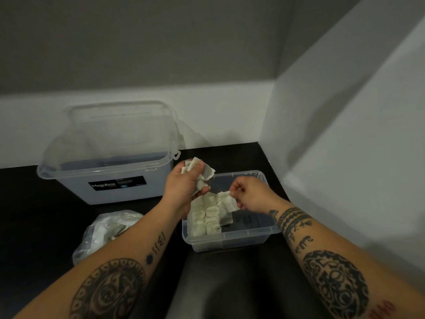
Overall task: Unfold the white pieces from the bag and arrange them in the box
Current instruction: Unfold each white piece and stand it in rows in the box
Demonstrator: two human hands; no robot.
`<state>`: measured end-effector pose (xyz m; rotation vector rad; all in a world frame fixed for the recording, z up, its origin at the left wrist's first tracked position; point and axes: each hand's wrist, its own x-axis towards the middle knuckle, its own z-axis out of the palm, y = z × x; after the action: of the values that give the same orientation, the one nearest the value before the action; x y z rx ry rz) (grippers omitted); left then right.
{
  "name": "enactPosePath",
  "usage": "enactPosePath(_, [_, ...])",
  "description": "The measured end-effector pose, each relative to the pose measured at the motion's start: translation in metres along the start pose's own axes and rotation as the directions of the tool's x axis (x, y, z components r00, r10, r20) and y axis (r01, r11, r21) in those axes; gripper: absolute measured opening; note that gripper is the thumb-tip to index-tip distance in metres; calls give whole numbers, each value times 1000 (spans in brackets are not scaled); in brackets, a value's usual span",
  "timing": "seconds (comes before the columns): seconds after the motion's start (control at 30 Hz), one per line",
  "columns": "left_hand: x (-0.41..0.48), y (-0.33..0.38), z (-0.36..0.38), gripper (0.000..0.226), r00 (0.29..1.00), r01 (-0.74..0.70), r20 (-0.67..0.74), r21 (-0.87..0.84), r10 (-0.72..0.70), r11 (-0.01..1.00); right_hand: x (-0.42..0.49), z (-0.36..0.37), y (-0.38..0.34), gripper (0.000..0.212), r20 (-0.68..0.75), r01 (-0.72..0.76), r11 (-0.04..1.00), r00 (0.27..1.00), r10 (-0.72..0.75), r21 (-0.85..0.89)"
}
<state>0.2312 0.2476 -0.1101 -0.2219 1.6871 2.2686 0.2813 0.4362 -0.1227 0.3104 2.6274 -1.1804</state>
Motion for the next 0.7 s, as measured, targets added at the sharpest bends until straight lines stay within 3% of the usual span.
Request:
enactPosePath(0.13, [-1,-2,2,8,1000,-17,6,19,17,1000,14,21,10,10,78,-65,981,994,81,-185])
enactPosePath(0.3, [-1,-1,2,10,1000,-7,5,12,7,1000,25,34,23,35,147,-100,938,977,156,-333])
enactPosePath(0.43, [0,-1,3,10,1000,3,-4,11,-3,1000,31,37,32,22,103,-190,973,974,204,-132])
enactPosePath(0.7, [1,-1,4,13,1000,15,0,23,-15,1000,28,39,26,34,216,-350,928,923,318,129])
